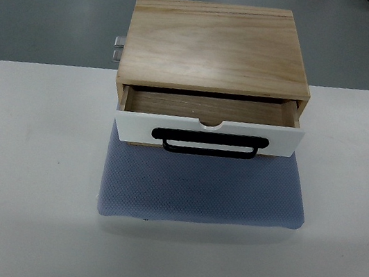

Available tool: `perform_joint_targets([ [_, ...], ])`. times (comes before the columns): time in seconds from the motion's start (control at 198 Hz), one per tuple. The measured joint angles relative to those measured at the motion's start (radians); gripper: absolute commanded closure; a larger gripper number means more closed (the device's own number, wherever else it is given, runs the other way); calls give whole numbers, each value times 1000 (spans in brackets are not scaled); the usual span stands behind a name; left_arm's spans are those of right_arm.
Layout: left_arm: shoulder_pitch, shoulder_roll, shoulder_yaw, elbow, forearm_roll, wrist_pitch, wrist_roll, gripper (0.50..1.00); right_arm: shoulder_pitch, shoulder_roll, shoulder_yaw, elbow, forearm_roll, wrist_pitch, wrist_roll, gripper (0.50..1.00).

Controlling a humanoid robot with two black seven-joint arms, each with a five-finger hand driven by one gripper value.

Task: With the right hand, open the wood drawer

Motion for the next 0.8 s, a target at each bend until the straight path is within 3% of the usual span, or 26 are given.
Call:
perform_joint_targets([
  [0.187, 0, 0, 0, 0, 0, 0, 0, 500, -72, 109, 0, -128, 156, -119, -90, 548],
  [0.379, 0, 0, 0, 0, 0, 0, 0, 500, -109, 175, 1, -179, 245, -193, -166, 548],
  [0.551, 0, 0, 0, 0, 0, 0, 0, 500, -127, 203, 1, -189, 286, -220, -210, 548],
  [0.798, 0, 0, 0, 0, 0, 0, 0, 500, -150, 225, -2, -190, 280, -222, -214, 546],
])
